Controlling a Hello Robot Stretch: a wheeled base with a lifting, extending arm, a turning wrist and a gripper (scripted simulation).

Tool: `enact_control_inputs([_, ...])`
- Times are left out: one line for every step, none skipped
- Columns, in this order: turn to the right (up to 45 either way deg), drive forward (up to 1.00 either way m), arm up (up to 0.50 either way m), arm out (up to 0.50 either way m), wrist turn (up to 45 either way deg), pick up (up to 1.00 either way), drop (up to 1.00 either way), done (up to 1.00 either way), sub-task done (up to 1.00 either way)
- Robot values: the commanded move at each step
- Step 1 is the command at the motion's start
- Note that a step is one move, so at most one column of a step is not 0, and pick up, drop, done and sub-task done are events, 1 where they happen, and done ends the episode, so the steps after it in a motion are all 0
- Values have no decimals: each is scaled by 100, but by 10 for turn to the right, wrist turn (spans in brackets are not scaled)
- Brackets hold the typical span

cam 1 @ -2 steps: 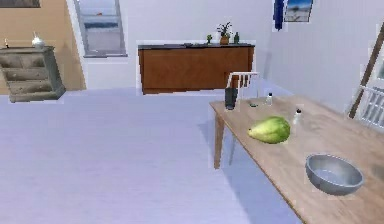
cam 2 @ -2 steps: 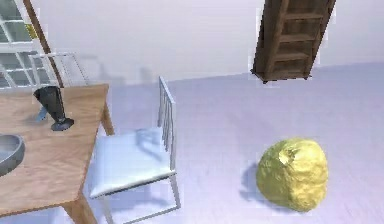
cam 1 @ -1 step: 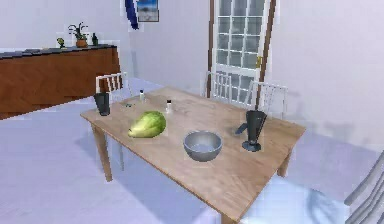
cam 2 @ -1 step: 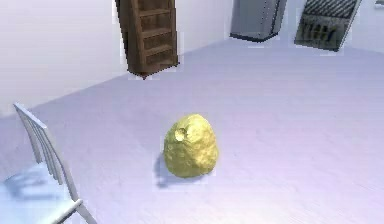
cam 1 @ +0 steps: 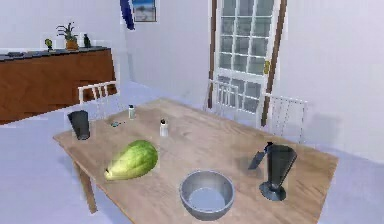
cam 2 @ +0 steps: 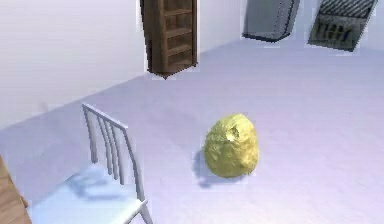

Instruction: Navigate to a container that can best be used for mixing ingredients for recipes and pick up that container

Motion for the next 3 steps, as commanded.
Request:
enact_control_inputs([-450, 0, 0, 0, 0, 0, 0, 0, 0])
enact_control_inputs([-330, 0, 0, 0, 0, 0, 0, 0, 0])
enact_control_inputs([0, 0, 50, 0, 0, 0, 0, 0, 0])
